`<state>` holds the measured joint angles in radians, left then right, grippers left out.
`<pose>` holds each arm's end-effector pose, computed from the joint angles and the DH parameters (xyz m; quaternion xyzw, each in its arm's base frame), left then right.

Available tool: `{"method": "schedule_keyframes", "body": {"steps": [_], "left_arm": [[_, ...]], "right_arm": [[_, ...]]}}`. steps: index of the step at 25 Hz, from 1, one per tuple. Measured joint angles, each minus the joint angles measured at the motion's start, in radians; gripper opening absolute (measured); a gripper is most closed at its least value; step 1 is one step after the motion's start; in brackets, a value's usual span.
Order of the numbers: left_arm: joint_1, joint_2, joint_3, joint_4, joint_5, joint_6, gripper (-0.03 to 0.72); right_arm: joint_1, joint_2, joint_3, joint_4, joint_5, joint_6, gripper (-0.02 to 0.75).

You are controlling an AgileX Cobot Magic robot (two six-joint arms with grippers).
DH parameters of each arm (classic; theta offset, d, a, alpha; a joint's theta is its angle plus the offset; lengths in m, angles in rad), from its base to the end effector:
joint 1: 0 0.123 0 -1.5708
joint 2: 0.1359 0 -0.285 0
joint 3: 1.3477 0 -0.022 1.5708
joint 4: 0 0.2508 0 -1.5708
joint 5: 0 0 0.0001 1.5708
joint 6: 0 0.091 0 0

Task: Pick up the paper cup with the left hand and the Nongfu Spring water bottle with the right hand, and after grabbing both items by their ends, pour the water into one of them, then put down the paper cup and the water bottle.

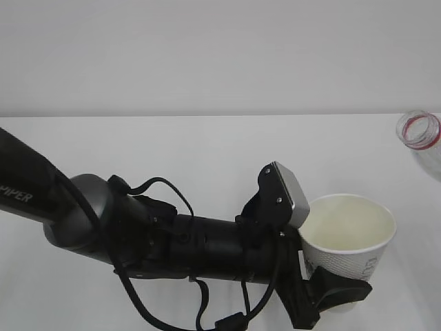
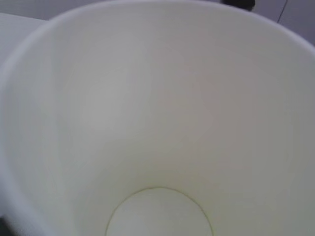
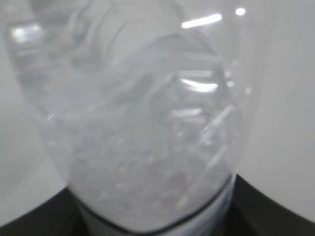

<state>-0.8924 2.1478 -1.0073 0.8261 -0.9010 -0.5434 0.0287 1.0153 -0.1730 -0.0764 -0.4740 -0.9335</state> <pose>0.2099 -0.3440 0.1062 0.5087 0.6161 -0.4500 0.3989 0.1688 0.0080 0.2020 -0.4029 0.6905 -0.2684 0.5374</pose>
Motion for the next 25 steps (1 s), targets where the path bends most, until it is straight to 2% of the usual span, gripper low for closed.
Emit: {"method": "schedule_keyframes", "body": {"steps": [25], "left_arm": [[0.000,0.000,0.000,0.000,-0.003,0.000,0.545]], "right_arm": [[0.000,0.000,0.000,-0.002,-0.006,-0.193,0.401]]}}
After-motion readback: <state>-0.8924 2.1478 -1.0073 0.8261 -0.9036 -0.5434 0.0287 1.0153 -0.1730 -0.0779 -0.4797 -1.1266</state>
